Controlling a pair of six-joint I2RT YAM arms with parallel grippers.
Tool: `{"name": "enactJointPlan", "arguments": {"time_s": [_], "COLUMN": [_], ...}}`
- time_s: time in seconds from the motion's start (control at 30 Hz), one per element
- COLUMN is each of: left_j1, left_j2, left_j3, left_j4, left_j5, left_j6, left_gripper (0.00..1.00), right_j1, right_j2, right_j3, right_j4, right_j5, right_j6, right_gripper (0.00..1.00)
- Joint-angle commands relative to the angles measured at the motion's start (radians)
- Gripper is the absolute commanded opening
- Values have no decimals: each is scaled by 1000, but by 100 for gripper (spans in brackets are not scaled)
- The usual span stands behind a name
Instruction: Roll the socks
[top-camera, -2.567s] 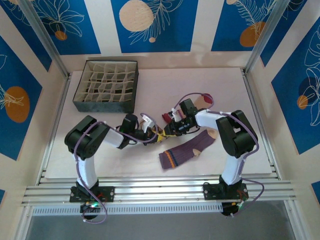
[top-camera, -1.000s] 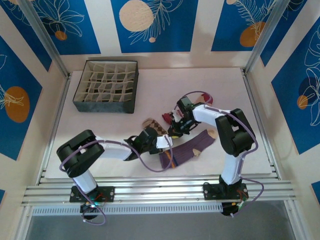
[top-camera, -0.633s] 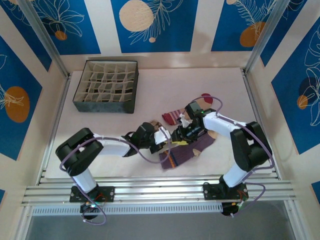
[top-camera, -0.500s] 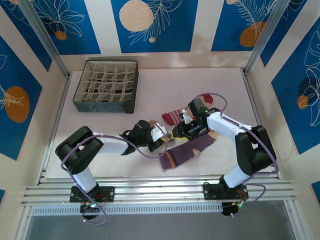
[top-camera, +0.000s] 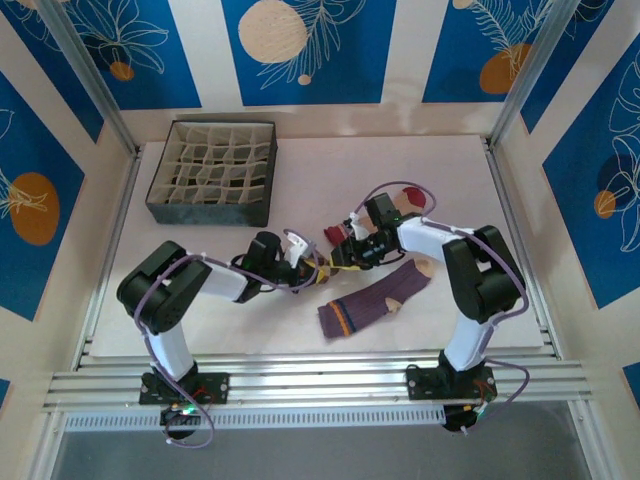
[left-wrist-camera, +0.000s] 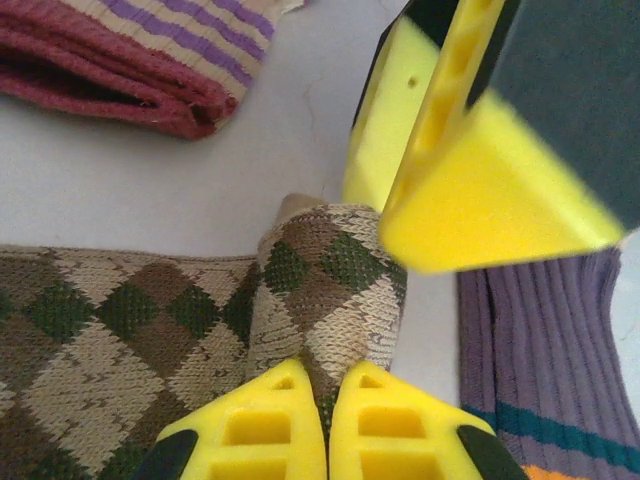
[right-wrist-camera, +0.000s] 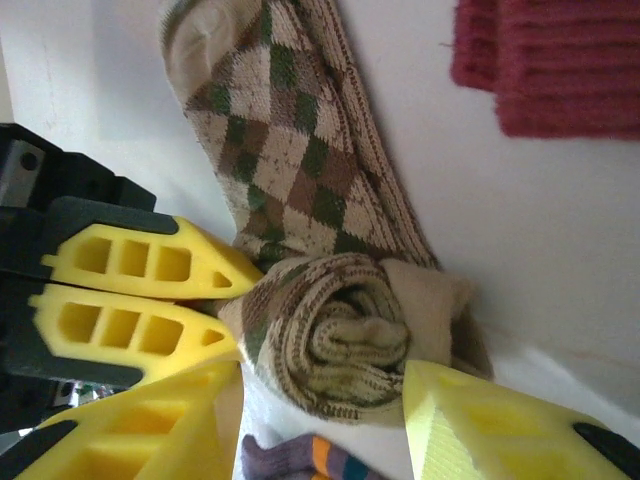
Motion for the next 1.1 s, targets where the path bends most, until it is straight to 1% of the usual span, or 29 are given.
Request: {"name": "enactJointPlan", "arguments": {"time_s": [0.0, 0.1, 0.13, 0.2, 0.27, 0.37, 0.43, 0.53, 0.6, 0.7, 0.77, 0.83, 0.9, 1.0, 1.07], "left_j1": [23, 24, 25, 25, 24, 27, 27, 31, 34, 37, 36, 37, 38, 43, 46], "left_j2": [54, 61, 65, 71, 79, 107, 126, 150, 161, 177, 188, 196, 200, 206, 209], "left_j3": [-32, -23, -23, -23, -16, 20, 49, 90, 116, 173, 212, 238, 258, 275, 285], "left_j4": [-121, -144, -148, -146, -151, -202, -230, -259, -268, -335, -392, -430, -462, -495, -517], "left_j5": [-2, 11, 14, 14, 15, 25, 37, 61, 84, 106, 119, 131, 145, 198, 245], "left_j6": [-70, -67, -67, -62, -49, -8, 18, 60, 81, 133, 173, 207, 239, 300, 342], "left_gripper": [0, 0, 0, 3, 8, 9, 9, 9, 9, 9, 8, 5, 3, 1, 0], "right_j1": [14, 21, 24, 30, 37, 42, 40, 38, 40, 60, 81, 92, 83, 38, 8], "right_j2": [42, 76, 87, 112, 133, 143, 129, 89, 54, -6, -52, -102, -151, -219, -246], "right_j3": [35, 48, 55, 74, 89, 93, 78, 26, -24, -91, -117, -130, -129, -130, -129], "right_j4": [26, 16, 6, -27, -63, -119, -163, -212, -223, -222, -217, -220, -225, -192, -163], "right_j5": [-38, -30, -30, -25, -13, 22, 67, 116, 117, 110, 111, 127, 135, 117, 109], "right_j6": [-30, -32, -34, -44, -51, -43, -29, 2, 29, 71, 89, 106, 108, 80, 42], "right_gripper": [46, 44, 42, 35, 25, 10, 4, 0, 0, 0, 8, 21, 31, 37, 38]}}
